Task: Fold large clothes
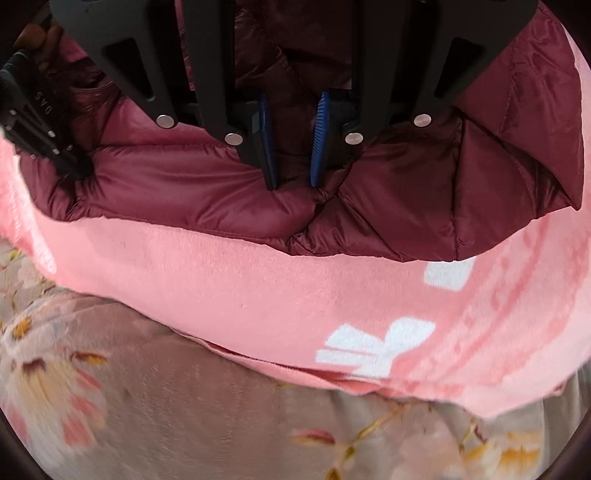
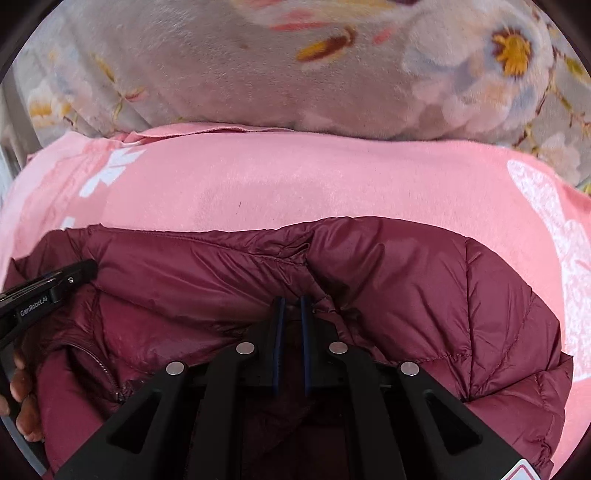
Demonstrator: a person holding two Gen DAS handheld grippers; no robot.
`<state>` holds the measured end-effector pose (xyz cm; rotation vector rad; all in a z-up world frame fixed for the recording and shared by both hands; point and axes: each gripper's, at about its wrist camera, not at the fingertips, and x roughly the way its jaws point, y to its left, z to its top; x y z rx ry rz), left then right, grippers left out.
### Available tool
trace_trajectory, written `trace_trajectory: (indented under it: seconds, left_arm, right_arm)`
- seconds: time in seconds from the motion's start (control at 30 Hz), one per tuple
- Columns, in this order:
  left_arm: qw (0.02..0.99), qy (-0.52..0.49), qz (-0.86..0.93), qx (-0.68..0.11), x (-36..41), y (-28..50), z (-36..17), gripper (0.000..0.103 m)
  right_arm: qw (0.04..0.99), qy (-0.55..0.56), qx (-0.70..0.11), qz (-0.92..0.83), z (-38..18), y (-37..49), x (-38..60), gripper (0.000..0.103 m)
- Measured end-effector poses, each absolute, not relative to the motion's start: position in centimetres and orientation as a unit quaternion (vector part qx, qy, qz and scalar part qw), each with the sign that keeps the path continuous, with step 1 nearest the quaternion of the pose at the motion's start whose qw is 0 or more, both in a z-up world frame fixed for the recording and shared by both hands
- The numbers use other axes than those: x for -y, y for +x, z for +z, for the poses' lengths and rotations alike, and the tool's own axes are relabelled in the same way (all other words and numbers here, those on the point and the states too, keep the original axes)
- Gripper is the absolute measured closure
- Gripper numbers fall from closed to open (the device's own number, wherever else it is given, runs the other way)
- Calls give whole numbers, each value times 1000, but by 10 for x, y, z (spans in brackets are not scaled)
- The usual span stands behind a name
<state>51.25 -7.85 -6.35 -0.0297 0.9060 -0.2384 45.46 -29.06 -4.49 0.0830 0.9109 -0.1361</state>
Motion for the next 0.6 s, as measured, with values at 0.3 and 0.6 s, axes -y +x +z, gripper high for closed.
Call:
trace_trajectory:
  seconds: [0.3,0.6]
  left_arm:
    - [904,15,-99,-415,92,507,-66,84]
    - [906,25,-93,-413,93,505,-67,84]
  right_arm:
    - [896,-7,-435,-91,-47,460,276,99]
    - [895,-8,-436,-91,-47,460,276,99]
